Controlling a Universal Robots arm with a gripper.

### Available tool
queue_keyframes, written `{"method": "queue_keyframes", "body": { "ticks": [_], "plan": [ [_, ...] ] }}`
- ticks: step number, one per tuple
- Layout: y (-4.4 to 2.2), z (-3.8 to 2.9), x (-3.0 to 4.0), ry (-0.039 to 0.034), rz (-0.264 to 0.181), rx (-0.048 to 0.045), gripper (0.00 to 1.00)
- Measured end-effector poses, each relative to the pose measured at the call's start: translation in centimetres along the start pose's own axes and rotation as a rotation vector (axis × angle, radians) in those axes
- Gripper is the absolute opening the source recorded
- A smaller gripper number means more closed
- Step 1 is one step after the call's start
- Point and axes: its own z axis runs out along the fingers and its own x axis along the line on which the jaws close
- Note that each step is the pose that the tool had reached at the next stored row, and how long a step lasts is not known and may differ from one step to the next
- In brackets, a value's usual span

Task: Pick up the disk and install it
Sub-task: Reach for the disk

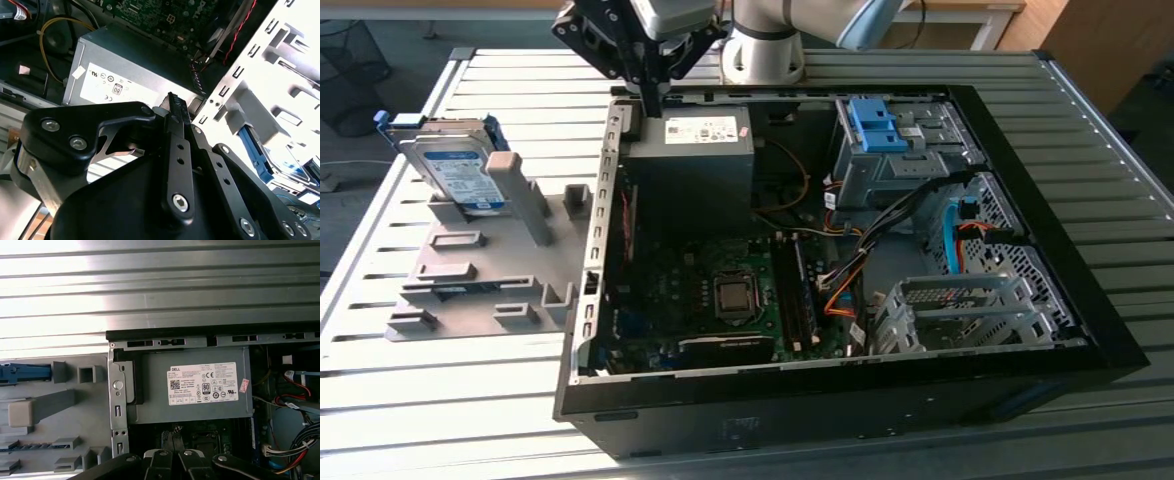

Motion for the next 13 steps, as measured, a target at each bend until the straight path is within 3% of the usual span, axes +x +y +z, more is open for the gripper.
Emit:
{"method": "queue_keyframes", "body": {
  "ticks": [13],
  "plan": [
    [-0.03, 0.05, 0.3, 0.0, 0.0, 0.0, 0.11]
  ]
}}
